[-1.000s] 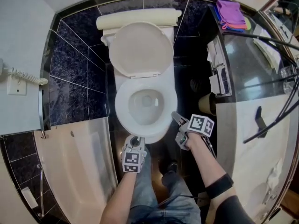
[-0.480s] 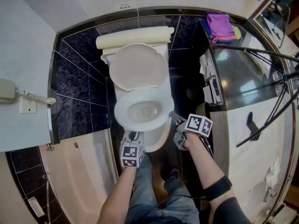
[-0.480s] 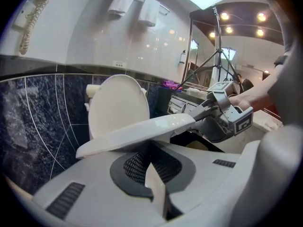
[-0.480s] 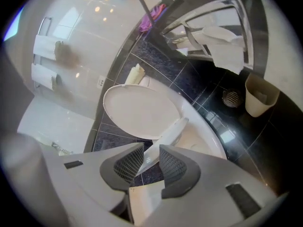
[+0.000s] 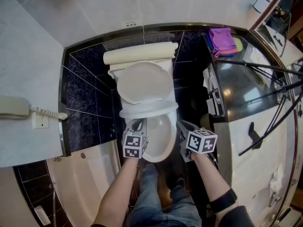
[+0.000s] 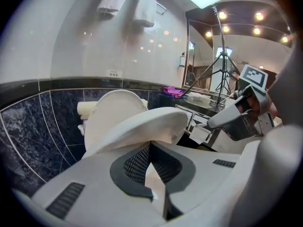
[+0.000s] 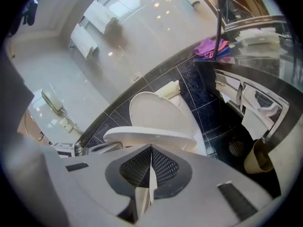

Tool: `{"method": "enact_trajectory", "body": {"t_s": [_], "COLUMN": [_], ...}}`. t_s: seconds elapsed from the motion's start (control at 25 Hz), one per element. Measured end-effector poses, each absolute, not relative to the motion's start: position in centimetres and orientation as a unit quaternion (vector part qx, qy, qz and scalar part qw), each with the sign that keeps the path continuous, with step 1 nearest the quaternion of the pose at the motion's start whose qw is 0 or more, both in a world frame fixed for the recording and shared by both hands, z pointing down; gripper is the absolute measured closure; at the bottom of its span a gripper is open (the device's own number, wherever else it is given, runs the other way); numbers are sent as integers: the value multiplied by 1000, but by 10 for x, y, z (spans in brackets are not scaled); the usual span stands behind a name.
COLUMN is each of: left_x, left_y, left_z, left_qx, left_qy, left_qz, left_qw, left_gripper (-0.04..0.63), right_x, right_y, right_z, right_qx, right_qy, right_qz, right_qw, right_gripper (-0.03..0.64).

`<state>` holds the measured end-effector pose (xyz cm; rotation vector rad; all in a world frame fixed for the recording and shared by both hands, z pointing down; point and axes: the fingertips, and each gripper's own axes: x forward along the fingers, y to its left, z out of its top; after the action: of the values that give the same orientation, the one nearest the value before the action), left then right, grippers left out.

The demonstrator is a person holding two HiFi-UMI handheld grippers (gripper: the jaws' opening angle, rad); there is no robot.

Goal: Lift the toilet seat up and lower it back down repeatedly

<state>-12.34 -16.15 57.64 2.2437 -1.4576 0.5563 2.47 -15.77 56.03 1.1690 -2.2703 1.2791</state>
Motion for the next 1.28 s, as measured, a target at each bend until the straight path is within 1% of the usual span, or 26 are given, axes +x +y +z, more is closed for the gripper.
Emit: {"method": "enact_trajectory", "body": {"t_s": [0.32, 0.64, 1.04, 1.28], "left_x": [-147, -169, -171, -161], "left_y": [-249, -313, -294, -247], "left_z": [562, 562, 545, 502], "left_qx": [804, 797, 796, 797], "left_qy": [-534, -543, -544, -545], "left_qz": [190, 203, 208, 205], "left_qw": [181, 168, 164, 161], "left_gripper": [603, 603, 603, 603], "right_x": [16, 7, 6, 11], "right_y": [-178, -193, -189, -172], "right_z": [535, 534, 530, 509], "right_qx": [415, 414, 409, 399], "right_qy": [-809, -813, -823, -839], "right_qz": [388, 380, 355, 320], "right_qw": [150, 151, 170, 188], "right_gripper": [600, 600, 600, 600]}}
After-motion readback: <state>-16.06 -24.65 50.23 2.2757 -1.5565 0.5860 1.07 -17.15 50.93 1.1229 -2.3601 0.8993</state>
